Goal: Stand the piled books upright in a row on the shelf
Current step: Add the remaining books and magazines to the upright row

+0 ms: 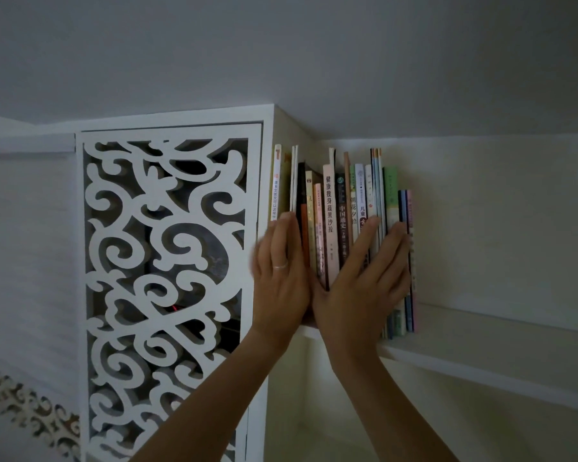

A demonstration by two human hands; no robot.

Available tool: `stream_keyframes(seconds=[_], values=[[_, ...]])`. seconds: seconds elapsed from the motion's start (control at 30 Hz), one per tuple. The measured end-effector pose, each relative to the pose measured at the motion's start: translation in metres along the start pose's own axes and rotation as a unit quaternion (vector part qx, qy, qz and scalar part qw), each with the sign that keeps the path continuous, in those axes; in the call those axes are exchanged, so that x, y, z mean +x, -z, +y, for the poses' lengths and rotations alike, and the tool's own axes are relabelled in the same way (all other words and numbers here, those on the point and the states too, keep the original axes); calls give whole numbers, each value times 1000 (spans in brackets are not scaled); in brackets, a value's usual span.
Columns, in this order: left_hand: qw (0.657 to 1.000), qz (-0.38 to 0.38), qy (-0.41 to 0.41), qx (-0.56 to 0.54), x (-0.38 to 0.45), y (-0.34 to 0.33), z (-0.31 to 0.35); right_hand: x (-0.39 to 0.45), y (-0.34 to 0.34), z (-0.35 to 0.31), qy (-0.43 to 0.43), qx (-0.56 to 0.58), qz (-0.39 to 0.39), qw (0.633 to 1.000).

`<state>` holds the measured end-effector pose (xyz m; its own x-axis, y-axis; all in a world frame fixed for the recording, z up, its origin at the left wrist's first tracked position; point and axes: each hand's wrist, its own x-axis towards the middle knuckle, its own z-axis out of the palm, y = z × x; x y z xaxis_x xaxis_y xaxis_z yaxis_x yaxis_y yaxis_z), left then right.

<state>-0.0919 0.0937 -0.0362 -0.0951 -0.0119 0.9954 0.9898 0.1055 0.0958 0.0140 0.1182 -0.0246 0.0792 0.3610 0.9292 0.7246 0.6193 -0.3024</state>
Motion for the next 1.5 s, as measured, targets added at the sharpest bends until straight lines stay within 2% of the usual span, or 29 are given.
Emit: stream_keyframes(seconds=[0.1,0.23,0.33,0.4,0.47,0.53,0.8,1.1,1.23,1.37,1.5], values=[[992,-1,0,126,0,-1,-2,-1,7,10,28,4,-21,999],[991,-24,-5,135,3,0,-3,8,22,38,82,56,-22,995],[991,-34,2,126,3,0,-5,18,27,58,61,71,-17,995],[993,-34,2,113,3,0,-5,20,26,67,24,121,-82,989],[994,-33,-5,102,4,2,-5,20,24,71,-16,211,-168,963],[995,-31,-17,98,4,2,-6,19,23,73,-22,238,-197,951],[997,-30,-14,70,3,4,-9,14,12,76,1,274,-155,949],[996,-41,-6,74,3,5,-6,13,16,75,-3,276,-155,948],[999,-28,-4,26,2,6,-2,12,21,74,5,277,-140,951],[997,-54,30,-50,-1,14,12,12,20,73,8,253,-138,958],[996,-85,34,-16,-12,17,44,12,20,73,7,246,-136,960]])
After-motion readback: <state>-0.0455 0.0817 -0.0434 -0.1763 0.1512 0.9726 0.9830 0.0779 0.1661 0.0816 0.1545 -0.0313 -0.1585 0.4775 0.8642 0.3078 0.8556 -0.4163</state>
